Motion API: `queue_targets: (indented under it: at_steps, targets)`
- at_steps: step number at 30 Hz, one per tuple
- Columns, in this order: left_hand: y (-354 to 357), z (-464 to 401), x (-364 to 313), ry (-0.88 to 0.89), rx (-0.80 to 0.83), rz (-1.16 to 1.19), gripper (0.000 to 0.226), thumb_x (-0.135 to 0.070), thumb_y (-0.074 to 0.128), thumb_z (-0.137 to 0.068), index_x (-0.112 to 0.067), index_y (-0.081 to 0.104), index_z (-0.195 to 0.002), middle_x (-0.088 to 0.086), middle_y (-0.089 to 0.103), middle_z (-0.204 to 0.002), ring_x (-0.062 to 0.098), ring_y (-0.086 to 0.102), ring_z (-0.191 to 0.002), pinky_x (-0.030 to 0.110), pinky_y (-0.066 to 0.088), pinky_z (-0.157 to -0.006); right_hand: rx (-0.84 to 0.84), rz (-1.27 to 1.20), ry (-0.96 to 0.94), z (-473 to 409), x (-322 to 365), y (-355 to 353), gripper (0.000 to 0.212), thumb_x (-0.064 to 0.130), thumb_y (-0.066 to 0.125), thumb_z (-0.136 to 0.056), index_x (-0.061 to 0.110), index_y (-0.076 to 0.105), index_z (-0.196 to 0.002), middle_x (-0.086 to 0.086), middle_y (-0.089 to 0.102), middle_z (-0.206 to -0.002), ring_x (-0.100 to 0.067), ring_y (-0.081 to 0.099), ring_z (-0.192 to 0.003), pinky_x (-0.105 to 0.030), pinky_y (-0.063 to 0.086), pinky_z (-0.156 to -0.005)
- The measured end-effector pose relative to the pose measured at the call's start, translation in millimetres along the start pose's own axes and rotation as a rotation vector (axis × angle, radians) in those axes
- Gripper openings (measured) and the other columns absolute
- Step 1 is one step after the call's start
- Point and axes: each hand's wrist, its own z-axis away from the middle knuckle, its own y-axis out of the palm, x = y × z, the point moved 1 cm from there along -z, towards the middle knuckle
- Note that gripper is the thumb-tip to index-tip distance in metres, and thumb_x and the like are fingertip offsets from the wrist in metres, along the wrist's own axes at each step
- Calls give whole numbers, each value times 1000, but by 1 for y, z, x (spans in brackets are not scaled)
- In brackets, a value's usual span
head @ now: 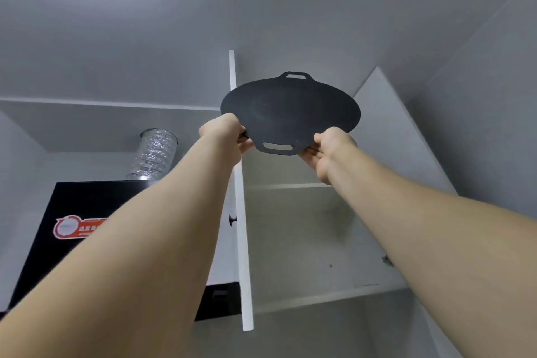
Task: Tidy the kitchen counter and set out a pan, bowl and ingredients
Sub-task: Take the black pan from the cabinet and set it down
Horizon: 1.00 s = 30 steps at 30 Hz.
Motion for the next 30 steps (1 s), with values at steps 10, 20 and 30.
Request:
queue_targets:
  at_steps: [10,20,30]
  targets:
    - [-149,7,-104,99,-121,-115,20,12,44,-85,-4,54,-92,12,56,-72,28,52,-68,22,49,-36,136,-75,104,69,-70,140,33,-2,40,-91,6,63,-114,-12,72,-106,-25,71,-70,-32,56,-43]
    - [-329,44,-183,144,-400,-236,26,11,45,-87,-2,63,-101,11,63,-71,25,61,-66,23,47,-34,277,-190,346,177,-180,266,27,-3,43,-92,-1,61,-112,-16,69,-84,-23,67,-52,-29,52,-41]
    - [-503,98,-196,60,-661,-334,29,13,50,-83,2,64,-106,12,68,-82,23,66,-57,24,48,-36,372,-236,676,301,-308,325,24,-5,40,-93,0,61,-102,-14,67,-80,-24,65,-65,-29,52,-39]
